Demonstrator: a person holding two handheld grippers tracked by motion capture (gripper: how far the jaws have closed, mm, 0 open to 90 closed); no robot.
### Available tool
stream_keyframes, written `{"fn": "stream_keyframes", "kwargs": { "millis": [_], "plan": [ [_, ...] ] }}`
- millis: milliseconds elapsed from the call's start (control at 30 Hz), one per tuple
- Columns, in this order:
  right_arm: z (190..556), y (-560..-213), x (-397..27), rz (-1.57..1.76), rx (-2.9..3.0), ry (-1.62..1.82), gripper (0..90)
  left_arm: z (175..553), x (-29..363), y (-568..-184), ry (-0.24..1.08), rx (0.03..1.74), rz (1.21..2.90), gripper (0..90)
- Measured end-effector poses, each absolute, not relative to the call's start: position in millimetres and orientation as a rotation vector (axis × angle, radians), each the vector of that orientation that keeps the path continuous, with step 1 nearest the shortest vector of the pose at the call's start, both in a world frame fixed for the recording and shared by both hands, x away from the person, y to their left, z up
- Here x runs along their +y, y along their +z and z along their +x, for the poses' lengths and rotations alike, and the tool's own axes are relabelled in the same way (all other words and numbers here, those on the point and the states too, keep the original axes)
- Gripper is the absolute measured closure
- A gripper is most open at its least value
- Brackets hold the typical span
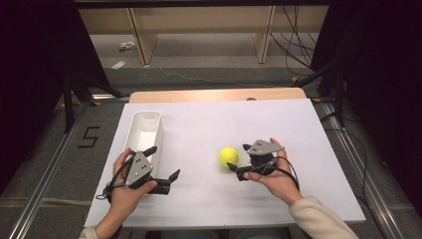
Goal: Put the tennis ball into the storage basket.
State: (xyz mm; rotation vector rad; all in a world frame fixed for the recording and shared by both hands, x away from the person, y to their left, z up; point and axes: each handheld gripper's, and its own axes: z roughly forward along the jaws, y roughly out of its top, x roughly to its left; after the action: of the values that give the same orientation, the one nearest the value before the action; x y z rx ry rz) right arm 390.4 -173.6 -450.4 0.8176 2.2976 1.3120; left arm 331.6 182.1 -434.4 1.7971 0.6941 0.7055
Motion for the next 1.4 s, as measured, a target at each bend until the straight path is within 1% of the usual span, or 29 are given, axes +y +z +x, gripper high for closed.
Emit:
{"fn": "stream_keyframes", "kwargs": {
  "millis": [1400],
  "plan": [
    [420.2, -476.7, -146.7, 0.872, 2.365, 1.199, 13.8, 331.6, 182.2, -434.2, 0.705, 0.692, 1.795, 0.0]
  ]
}}
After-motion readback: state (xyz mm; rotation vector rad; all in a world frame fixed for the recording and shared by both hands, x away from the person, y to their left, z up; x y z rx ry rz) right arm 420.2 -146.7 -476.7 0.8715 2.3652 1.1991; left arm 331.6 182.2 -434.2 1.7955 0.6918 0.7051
